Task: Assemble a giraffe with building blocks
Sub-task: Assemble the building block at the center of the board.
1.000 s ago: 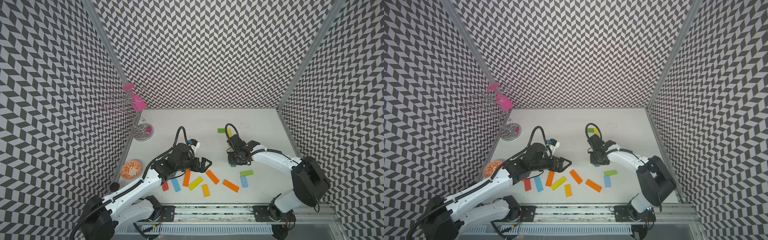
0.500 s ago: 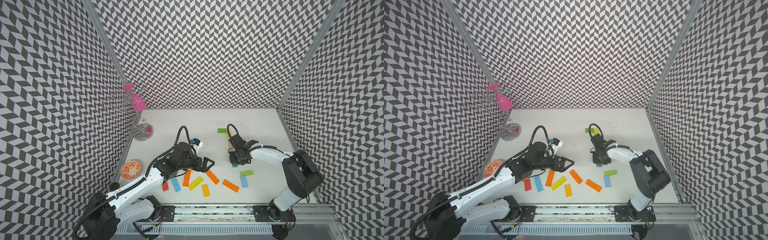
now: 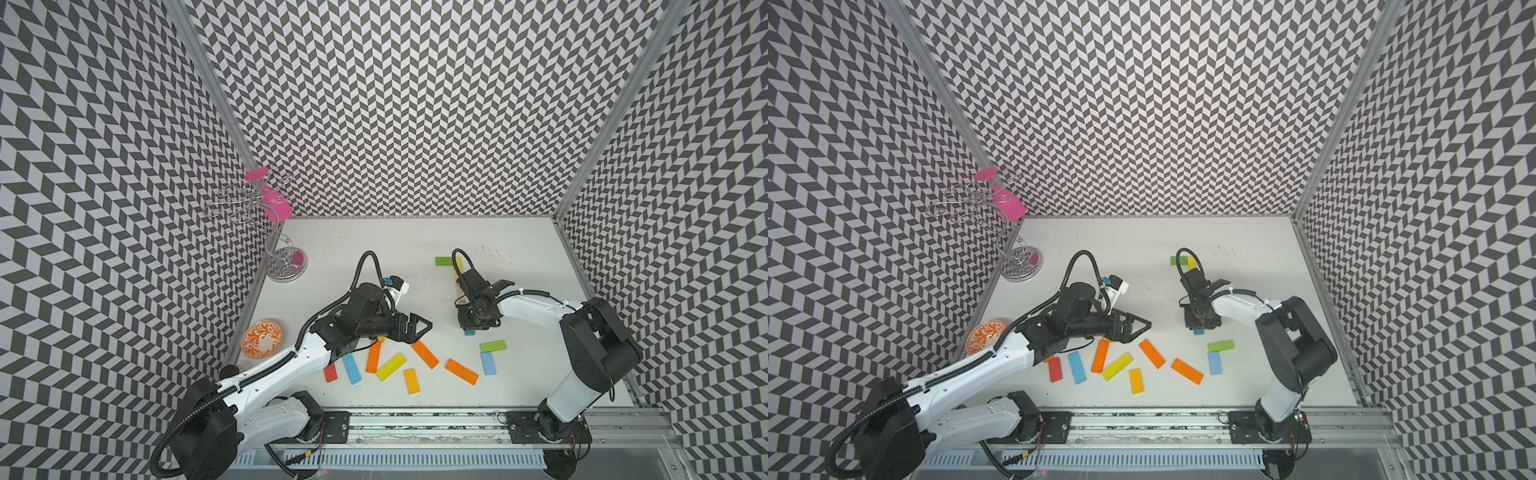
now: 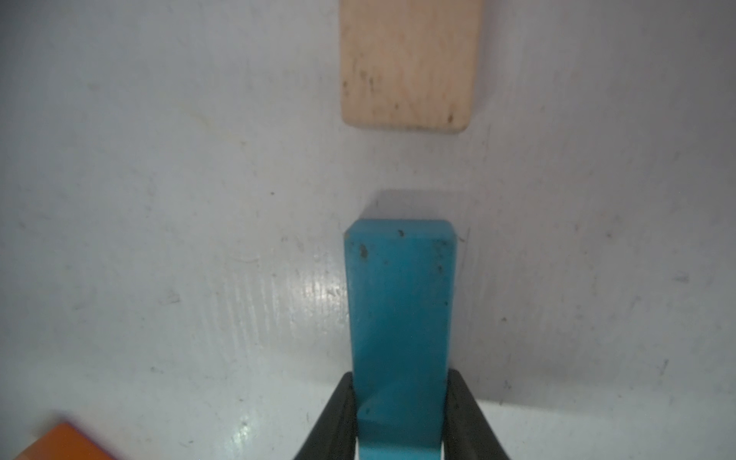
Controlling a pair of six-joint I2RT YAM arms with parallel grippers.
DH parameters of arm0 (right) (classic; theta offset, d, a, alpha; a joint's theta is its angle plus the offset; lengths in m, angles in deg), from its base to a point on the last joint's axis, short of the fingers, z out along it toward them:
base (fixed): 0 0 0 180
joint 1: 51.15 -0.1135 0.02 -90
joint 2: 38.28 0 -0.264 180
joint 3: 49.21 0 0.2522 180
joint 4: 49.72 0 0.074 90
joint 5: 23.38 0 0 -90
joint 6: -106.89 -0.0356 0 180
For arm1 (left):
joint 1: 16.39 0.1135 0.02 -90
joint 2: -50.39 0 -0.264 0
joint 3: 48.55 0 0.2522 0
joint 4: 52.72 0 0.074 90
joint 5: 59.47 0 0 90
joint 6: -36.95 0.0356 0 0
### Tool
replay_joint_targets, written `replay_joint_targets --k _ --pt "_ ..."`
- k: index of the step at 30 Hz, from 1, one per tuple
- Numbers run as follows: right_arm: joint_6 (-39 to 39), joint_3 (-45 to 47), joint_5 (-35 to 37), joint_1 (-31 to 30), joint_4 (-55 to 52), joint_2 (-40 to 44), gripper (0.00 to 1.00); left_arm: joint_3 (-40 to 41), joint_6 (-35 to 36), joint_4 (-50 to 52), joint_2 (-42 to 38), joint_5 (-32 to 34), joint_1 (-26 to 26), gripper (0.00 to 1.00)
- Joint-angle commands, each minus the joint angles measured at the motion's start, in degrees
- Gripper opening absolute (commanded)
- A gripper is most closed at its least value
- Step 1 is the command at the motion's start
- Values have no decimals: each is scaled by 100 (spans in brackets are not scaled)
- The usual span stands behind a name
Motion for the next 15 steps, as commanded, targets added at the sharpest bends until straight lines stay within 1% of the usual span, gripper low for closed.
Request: replay_joint_targets --k 1,6,15 --pt "-17 -147 25 40 48 -143 29 -31 7 -156 -33 -59 -10 100" --pt "-35 -195 63 57 30 -171 27 -22 -7 -157 -71 -52 -10 100" --pt "-108 -204 79 128 91 -222 27 -27 8 -143 -67 -41 -1 100"
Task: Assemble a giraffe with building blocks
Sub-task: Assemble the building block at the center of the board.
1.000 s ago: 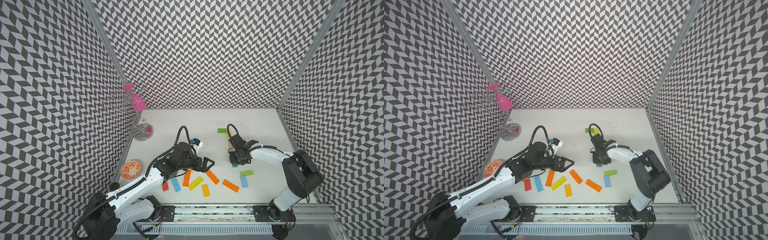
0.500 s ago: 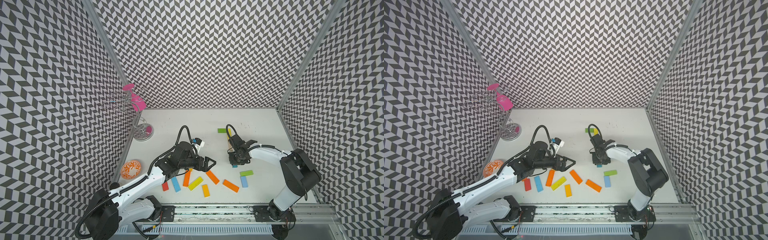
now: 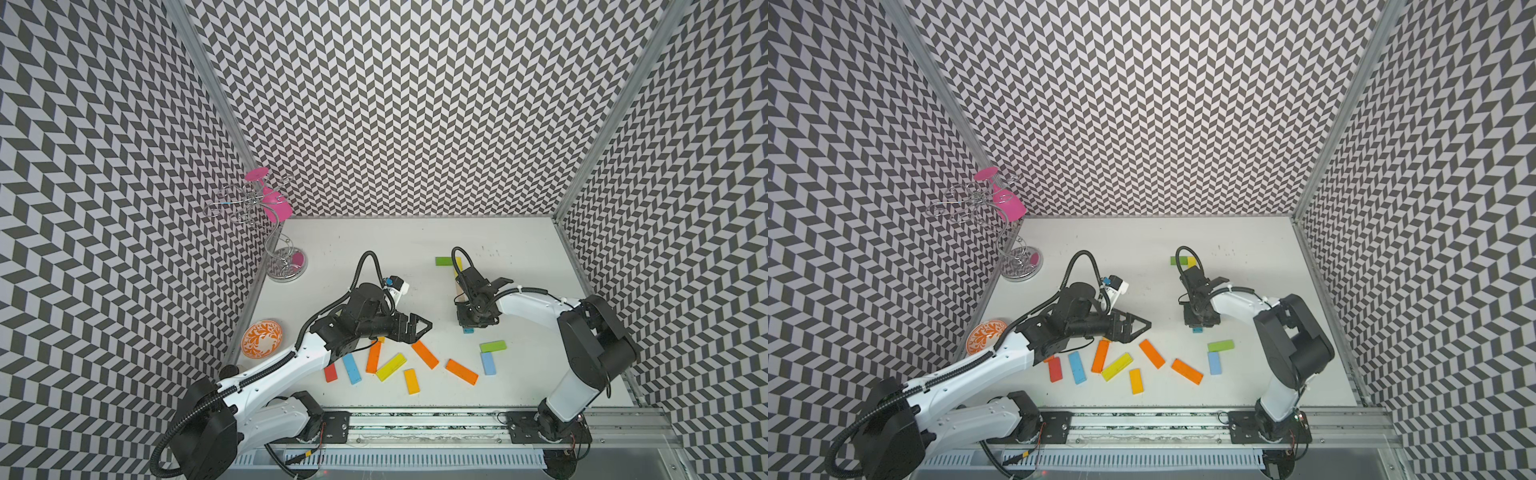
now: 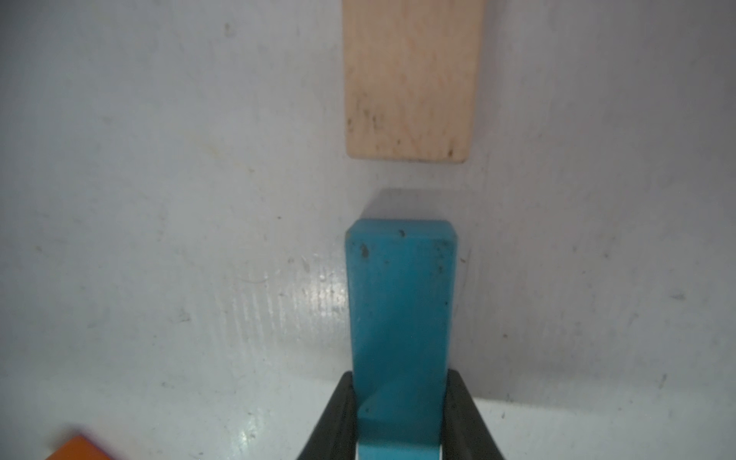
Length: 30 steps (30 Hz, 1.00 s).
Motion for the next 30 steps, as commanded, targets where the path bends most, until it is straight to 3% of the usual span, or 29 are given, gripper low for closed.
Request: replay_joint_targets --k 1,20,30 --pt "-76 -94 73 73 109 -134 27 -26 3 -139 -69 -31 -1 100" --pt "-90 -332 93 113 98 -354 28 40 26 -126 -121 -48 95 100" --pt "-114 -367 102 121 82 -399 33 31 70 -72 -148 -71 165 100"
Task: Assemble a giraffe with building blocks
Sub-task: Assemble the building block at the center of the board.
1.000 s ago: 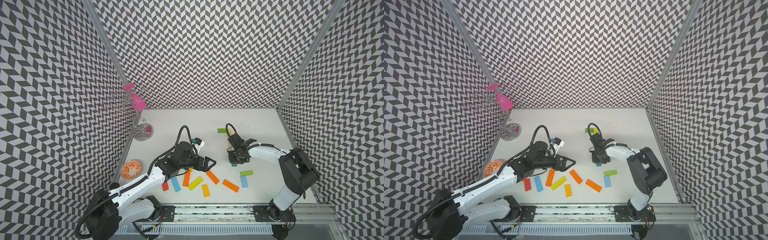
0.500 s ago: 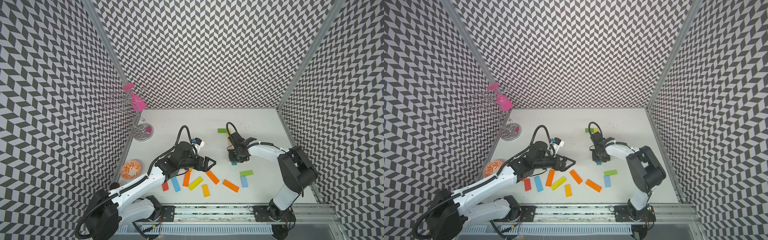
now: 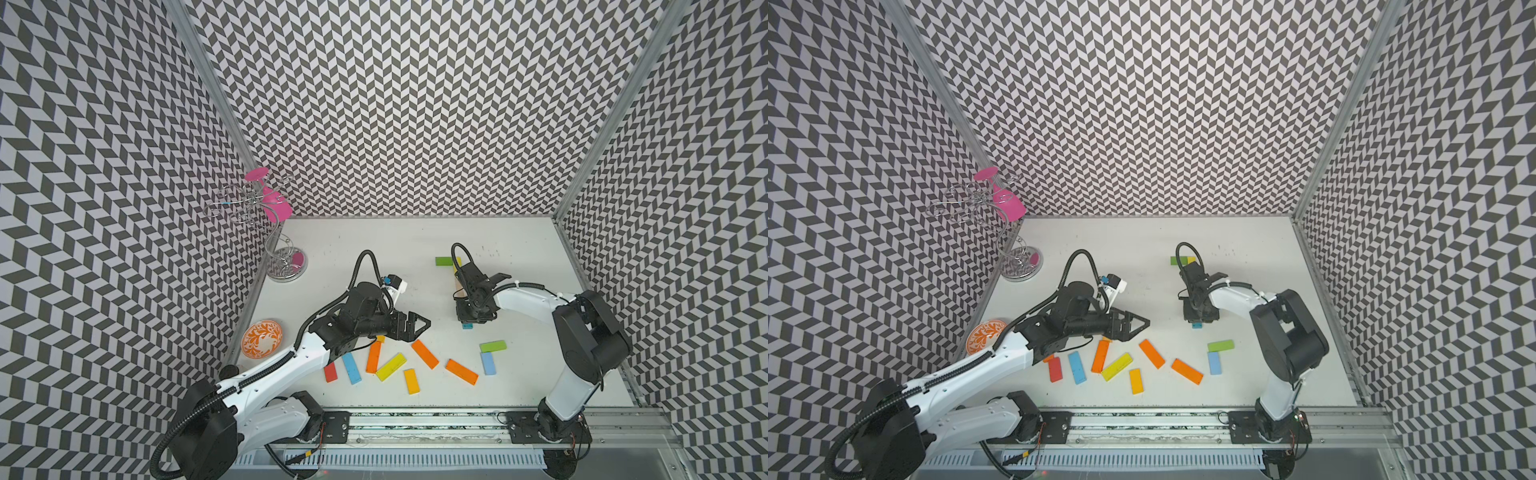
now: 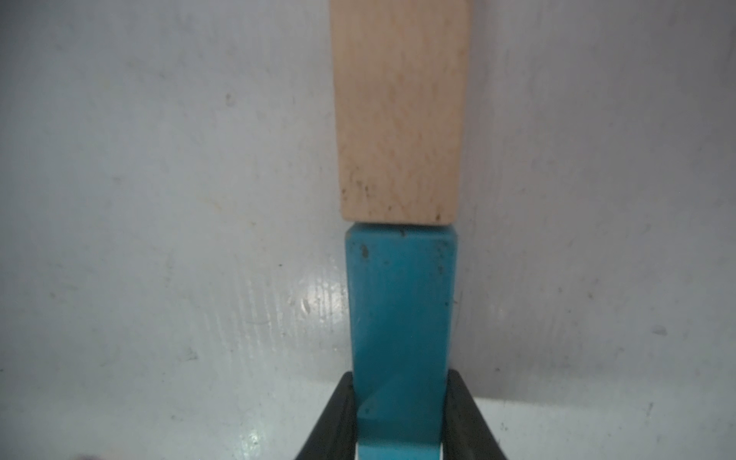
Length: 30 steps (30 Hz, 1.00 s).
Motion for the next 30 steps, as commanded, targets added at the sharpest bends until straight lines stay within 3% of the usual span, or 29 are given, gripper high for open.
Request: replay_joint_targets --k 1,9,20,30 --pt "-70 -74 80 27 127 -140 34 26 63 -65 -126 -63 54 100" --pt "-82 -199 88 27 43 -92 39 78 47 -51 -188 -65 83 100" --pt "-198 -729 255 1 -665 743 71 86 1 98 -375 -19 91 100" --pt "-970 -658 431 10 -1573 2272 72 201 -10 529 -745 100 83 100"
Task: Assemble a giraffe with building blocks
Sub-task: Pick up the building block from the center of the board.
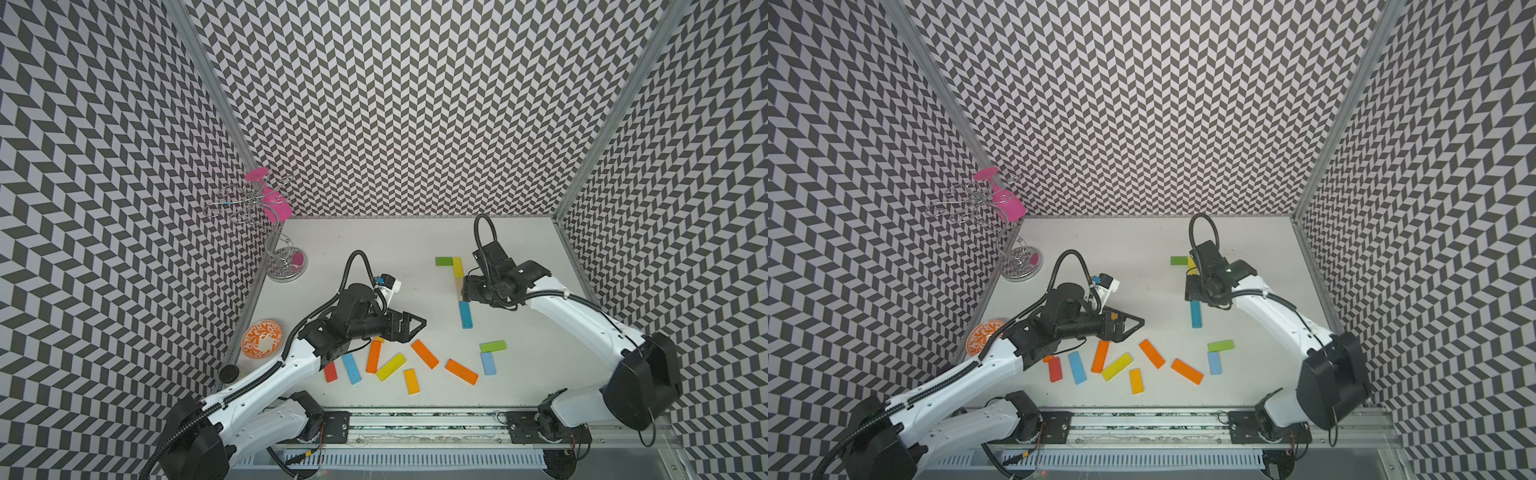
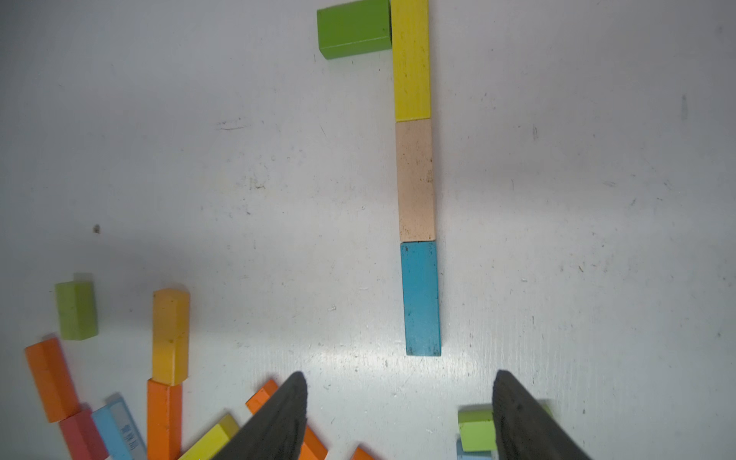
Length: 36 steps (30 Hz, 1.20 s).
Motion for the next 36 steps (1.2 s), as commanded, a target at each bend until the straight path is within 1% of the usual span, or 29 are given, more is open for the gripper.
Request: replay_joint_targets --k 1,4,8,11,13,16,19,24,31,36 --pt "-377 268 0 1 -405 441 71 151 -15 302 -217 97 11 100" --pt "-515 734 -191 -98 -401 871 70 261 -87 447 -444 152 11 100" --pt "-926 1398 -316 -581 -278 1309 70 425 -199 637 -783 225 3 100" --pt "-1310 1782 -360 -1319 -83 1410 70 543 -307 798 -1038 254 2 100" --pt "-1615 1938 -334 -1886 -21 1314 70 591 -398 882 -1223 271 -10 100" --pt "-2099 2082 -264 -2576 29 1125 72 583 -486 1004 -1436 294 -25 100" --pt "-2223 2131 -213 -3029 85 909 75 533 -512 1113 -1556 332 -25 100" --pt "-1824 2193 -224 -3261 272 457 81 490 -495 1181 -1597 360 -25 100" --pt "-1326 2057 188 -3235 332 -214 85 447 -460 1189 -1529 385 -25 100" --pt "-948 2042 178 -3080 602 -582 84 450 -444 1198 -1510 382 -25 100"
